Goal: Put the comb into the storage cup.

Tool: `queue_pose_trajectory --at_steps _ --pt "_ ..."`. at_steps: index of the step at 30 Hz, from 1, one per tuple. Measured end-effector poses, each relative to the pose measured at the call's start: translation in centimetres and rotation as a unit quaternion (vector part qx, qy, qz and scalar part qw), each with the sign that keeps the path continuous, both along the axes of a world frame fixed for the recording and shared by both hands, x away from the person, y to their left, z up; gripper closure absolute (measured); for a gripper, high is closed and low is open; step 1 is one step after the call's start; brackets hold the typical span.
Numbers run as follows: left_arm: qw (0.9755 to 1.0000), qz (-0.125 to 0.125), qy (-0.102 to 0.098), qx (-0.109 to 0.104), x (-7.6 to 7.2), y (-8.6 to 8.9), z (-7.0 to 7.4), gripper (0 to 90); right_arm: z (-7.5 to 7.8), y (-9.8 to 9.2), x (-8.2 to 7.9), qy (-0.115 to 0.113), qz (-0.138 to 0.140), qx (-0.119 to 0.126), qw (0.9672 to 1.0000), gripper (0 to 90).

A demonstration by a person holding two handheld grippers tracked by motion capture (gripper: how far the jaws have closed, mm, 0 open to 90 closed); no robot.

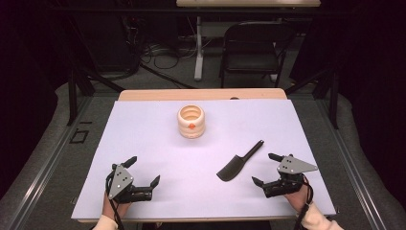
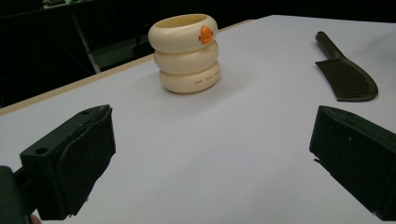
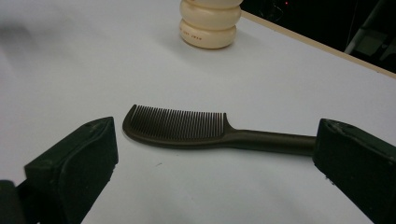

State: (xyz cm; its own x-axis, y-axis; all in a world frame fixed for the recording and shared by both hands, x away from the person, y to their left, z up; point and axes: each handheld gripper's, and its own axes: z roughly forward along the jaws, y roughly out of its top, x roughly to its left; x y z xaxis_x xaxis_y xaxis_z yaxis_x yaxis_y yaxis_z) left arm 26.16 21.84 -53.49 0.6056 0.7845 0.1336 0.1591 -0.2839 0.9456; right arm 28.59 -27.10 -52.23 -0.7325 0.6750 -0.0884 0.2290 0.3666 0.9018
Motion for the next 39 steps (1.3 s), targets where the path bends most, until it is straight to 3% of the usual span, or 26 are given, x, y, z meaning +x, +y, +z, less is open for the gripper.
queue_pose_trajectory --at_steps 39 --pt "1.0000 0.000 0.003 0.007 0.1 0.0 -0.1 0.2 0.1 1.5 5.4 0.016 -0.013 -0.014 0.9997 0.0"
